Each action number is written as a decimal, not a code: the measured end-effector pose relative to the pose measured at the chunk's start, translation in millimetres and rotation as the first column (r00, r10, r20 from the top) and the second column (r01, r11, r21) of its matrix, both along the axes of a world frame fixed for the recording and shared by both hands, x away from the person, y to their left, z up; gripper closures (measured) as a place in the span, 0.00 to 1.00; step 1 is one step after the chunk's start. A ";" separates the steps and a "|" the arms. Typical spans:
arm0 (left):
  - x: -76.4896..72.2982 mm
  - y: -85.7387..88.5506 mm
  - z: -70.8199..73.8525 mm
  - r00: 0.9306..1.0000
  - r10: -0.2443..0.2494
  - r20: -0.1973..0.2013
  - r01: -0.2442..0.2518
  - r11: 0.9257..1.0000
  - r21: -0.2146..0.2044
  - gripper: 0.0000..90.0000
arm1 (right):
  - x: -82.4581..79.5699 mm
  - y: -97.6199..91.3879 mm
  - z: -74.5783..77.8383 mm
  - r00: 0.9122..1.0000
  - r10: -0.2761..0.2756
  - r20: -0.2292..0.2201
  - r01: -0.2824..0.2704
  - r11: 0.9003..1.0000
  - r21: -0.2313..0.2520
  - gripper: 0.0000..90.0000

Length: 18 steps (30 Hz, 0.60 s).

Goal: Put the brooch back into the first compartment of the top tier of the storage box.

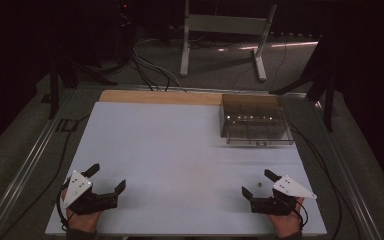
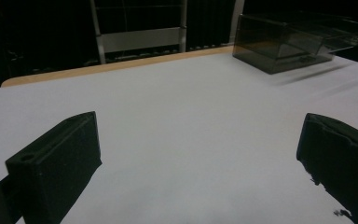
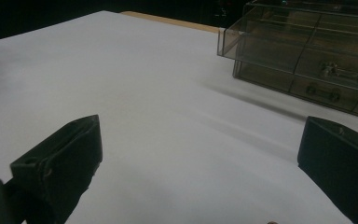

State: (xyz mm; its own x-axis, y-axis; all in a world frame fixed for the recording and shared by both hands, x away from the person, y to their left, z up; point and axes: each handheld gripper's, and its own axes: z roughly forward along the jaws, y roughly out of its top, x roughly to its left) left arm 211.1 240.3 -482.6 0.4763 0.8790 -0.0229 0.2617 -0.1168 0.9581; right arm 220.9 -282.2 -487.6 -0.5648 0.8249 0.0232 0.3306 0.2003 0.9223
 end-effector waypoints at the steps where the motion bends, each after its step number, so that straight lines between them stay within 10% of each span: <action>1: 0.0 0.0 0.0 1.000 0.000 0.000 0.000 1.000 0.000 0.00 | 0.0 0.5 -0.2 1.000 0.000 0.002 0.000 1.000 -0.002 0.00; 18: 1.0 1.1 -2.2 0.999 0.040 0.005 -0.040 0.999 0.013 0.00 | -2.0 2.8 4.5 1.000 -0.005 0.014 0.005 1.000 -0.005 0.00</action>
State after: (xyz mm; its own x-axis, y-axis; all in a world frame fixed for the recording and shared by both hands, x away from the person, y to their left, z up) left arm 212.2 241.4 -484.8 0.4405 0.8977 -0.0090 0.2621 -0.1191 0.9577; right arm 218.8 -279.4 -483.1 -0.5607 0.8279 0.0109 0.3186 0.2036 0.9258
